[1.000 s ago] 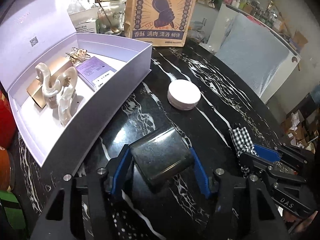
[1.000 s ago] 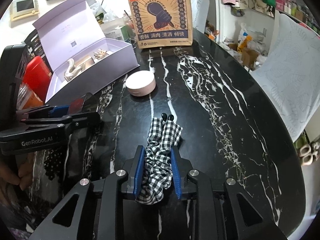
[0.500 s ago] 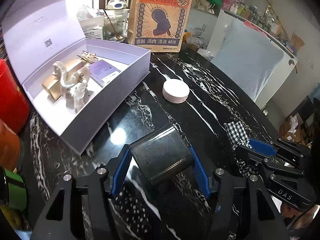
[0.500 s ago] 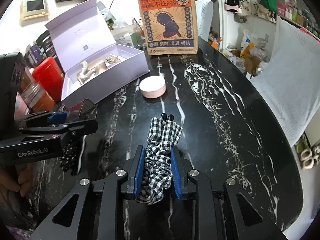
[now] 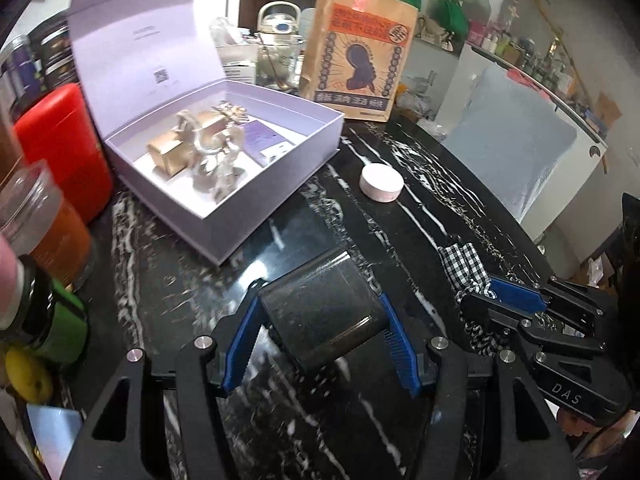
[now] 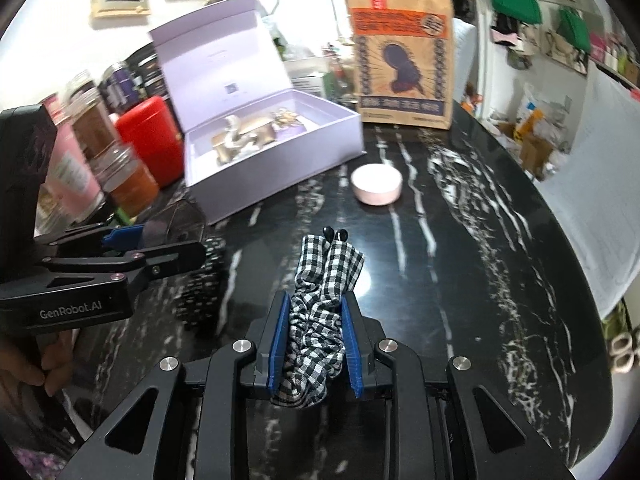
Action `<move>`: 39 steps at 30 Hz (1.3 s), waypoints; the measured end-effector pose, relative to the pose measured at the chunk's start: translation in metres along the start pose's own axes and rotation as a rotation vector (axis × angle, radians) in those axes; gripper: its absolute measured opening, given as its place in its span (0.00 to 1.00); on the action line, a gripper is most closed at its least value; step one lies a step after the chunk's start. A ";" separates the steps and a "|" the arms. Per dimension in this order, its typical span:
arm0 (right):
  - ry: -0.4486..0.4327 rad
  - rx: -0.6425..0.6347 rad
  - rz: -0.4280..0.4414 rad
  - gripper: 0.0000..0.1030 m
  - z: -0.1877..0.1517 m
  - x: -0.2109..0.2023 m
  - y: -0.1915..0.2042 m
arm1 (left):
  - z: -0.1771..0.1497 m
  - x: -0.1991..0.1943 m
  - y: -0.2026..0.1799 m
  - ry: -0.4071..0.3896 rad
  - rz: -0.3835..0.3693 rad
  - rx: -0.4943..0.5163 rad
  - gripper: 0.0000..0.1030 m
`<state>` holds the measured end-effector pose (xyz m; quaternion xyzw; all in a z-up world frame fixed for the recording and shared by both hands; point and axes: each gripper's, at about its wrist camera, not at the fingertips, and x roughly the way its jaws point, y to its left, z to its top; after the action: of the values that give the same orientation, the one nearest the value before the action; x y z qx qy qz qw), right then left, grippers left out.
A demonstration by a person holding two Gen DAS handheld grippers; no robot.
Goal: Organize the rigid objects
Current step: 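Lift the heart cube and scrunchie and carry both over the lavender box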
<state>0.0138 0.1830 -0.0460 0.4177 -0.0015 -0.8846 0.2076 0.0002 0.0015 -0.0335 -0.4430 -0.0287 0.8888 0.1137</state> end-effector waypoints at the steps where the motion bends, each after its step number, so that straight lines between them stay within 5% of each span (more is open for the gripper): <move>1: 0.000 -0.011 0.008 0.25 0.000 0.000 0.005 | -0.003 -0.003 0.003 -0.002 0.007 -0.008 0.57; 16: 0.003 -0.118 0.089 0.25 0.003 0.002 0.052 | -0.028 -0.034 0.036 -0.022 0.058 -0.102 0.57; 39: -0.093 -0.243 0.077 0.25 0.082 -0.001 0.066 | 0.048 -0.048 0.051 -0.142 0.050 -0.071 0.57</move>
<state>-0.0225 0.1085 0.0199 0.3478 0.0800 -0.8879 0.2902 -0.0187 -0.0564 0.0251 -0.3832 -0.0572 0.9190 0.0733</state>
